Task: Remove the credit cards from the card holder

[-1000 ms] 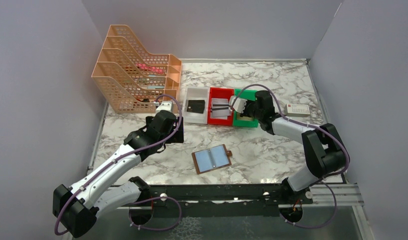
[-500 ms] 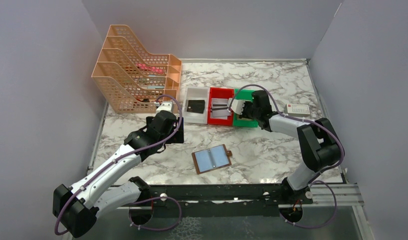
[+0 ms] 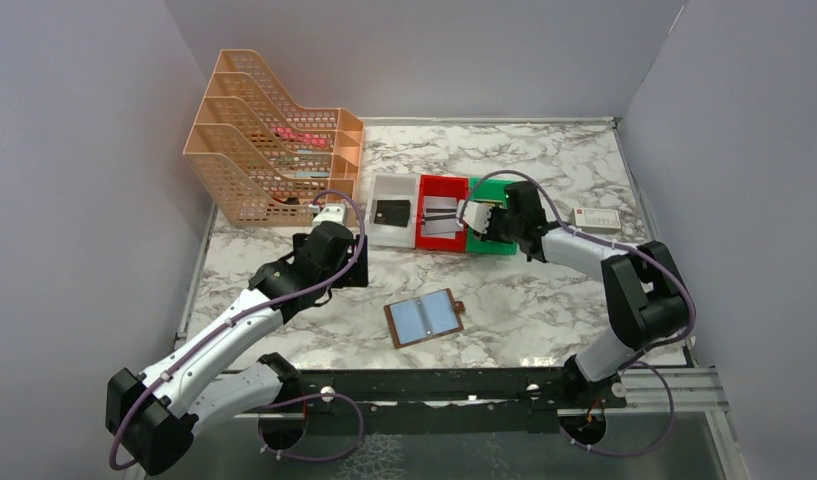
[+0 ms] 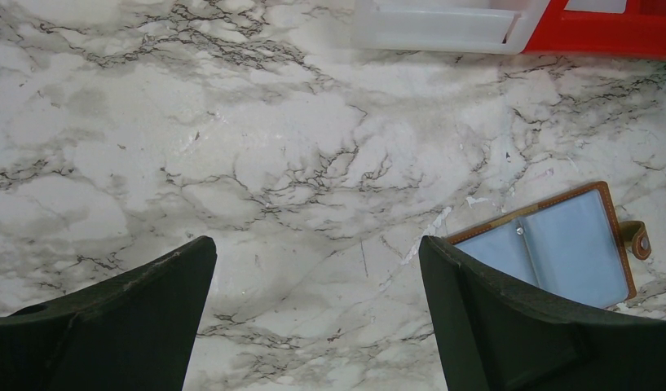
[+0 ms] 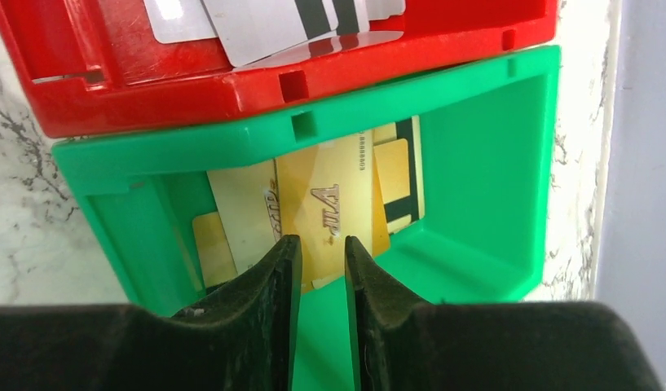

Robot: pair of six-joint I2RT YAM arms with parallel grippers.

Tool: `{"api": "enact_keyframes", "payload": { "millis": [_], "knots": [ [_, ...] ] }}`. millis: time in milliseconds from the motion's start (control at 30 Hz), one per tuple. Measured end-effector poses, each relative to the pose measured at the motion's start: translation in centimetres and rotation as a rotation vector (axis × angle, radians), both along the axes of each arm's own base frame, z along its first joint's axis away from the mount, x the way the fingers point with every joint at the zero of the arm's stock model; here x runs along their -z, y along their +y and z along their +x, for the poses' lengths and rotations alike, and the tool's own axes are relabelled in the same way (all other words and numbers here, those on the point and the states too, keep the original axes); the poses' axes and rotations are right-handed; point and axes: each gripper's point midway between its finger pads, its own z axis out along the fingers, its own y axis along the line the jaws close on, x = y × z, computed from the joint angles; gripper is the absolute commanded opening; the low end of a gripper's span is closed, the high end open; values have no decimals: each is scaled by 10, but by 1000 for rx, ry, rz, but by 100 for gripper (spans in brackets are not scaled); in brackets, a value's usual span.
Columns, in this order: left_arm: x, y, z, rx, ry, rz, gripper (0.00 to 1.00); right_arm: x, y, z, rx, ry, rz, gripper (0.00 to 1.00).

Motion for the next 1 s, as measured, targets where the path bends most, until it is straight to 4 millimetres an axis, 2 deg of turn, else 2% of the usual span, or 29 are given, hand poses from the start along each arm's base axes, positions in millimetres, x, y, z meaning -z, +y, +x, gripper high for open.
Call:
{"api": "enact_keyframes", "payload": {
  "millis": [133,233,333,433,500,533,600,700,833,933,1000],
  "knots": [
    [0,0,0,0,0,0,99,-21,0,-6,14,-11,36,35],
    [0,0,0,0,0,0,99,-64,9,-7,44,-63,158,40],
    [0,0,0,0,0,0,99,-116,20,-13,96,-108,360,42],
    [0,0,0,0,0,0,99,-166,35,-28,156,-87,636,42],
    [0,0,0,0,-1,0,99,-186,45,-43,188,-18,815,43],
    [0,0,0,-1,-1,0,99,-190,50,-50,203,35,891,43],
    [-1,0,0,-1,-3,-1,99,-183,60,-66,245,177,1009,44],
    [-3,1,0,-4,-10,-4,99,-143,75,-89,361,417,1057,45],
    [-7,4,1,-15,-29,-5,99,-90,99,-130,495,635,978,53],
    [-10,7,2,-29,-43,-3,99,-66,117,-164,545,704,908,63],
    [-12,9,3,-41,-56,-4,99,-57,126,-181,559,715,869,64]
  ]
}}
